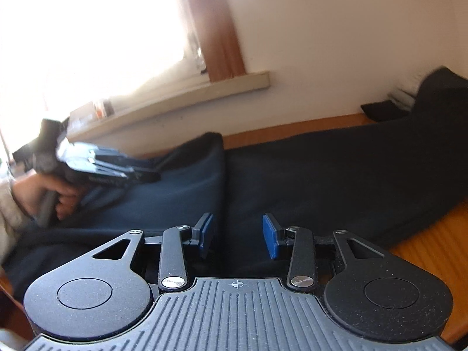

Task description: Fold clothes

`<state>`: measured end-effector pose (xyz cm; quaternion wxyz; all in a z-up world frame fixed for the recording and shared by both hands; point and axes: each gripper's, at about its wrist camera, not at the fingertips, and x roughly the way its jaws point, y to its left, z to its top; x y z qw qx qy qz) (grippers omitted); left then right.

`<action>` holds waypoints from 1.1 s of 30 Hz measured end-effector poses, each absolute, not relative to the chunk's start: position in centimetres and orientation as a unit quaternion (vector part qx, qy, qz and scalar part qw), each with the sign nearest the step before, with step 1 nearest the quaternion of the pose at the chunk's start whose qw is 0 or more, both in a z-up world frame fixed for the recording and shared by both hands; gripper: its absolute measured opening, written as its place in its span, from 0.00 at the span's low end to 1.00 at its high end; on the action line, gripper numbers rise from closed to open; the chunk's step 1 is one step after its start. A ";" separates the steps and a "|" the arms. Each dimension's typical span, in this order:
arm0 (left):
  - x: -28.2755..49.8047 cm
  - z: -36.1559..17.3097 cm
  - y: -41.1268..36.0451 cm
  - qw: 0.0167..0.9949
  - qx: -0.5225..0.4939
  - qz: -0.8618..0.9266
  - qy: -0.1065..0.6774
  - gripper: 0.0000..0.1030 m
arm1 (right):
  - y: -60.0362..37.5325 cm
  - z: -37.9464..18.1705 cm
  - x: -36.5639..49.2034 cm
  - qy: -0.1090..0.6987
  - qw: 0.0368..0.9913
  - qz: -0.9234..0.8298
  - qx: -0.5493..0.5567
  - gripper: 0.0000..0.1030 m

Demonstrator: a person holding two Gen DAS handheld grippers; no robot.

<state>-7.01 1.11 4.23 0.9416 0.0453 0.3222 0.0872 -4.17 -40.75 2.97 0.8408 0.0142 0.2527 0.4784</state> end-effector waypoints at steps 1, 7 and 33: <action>-6.9 4.5 0.4 0.939 0.058 0.102 0.324 0.53 | -41.1 2.9 -4.5 0.244 0.848 0.470 0.009 0.37; -7.7 6.6 -5.7 0.945 0.074 0.085 0.307 0.65 | -42.5 2.3 -6.4 0.218 0.853 0.472 -0.049 0.37; -7.2 5.7 -16.6 0.948 0.079 -0.035 0.306 0.73 | -42.0 4.1 -5.6 0.140 0.819 0.555 -0.043 0.37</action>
